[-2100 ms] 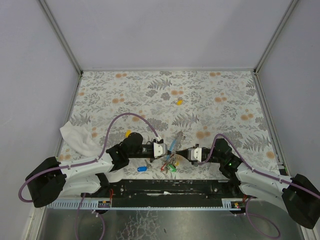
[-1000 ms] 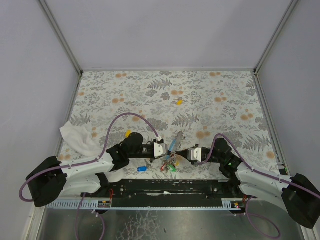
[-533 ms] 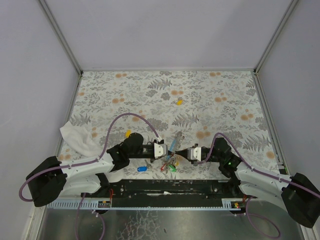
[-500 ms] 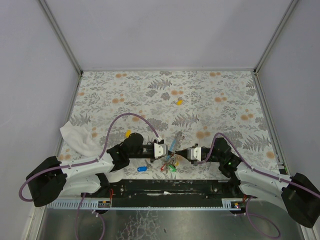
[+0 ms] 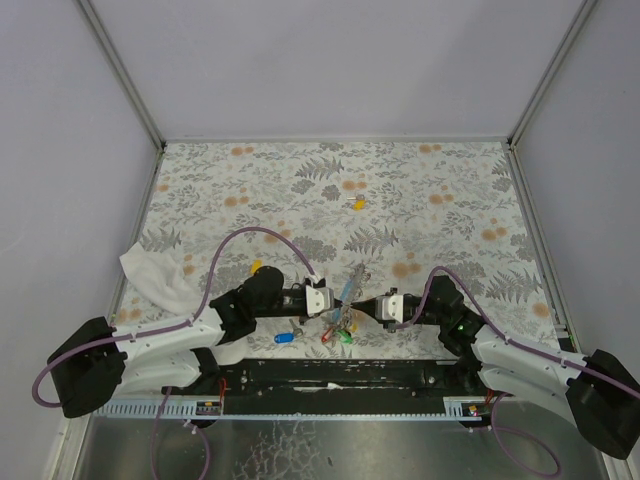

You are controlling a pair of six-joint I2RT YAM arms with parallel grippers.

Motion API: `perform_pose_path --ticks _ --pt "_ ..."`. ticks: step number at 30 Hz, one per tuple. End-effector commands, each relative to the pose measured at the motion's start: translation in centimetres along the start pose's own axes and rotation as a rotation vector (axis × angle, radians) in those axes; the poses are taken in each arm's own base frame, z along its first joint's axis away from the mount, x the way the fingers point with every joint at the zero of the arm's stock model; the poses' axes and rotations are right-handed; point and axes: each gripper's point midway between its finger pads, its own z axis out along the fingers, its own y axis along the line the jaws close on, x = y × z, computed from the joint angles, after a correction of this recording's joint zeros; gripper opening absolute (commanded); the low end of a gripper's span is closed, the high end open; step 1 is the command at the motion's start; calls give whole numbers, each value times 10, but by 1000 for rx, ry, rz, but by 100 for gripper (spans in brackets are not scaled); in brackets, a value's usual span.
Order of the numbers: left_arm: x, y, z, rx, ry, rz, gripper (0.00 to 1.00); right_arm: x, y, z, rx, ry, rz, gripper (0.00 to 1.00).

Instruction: Put the keys on the keyring

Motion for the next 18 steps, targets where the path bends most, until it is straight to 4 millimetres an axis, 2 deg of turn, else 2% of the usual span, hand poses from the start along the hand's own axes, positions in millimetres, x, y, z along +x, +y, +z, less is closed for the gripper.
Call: perform_pose_path --ticks 1,18 --pt "-22 11 1 -33 -52 51 0 -26 -21 4 42 -63 -65 0" --pt "-24 7 5 -3 -62 45 0 -24 -26 4 67 -53 -56 0"
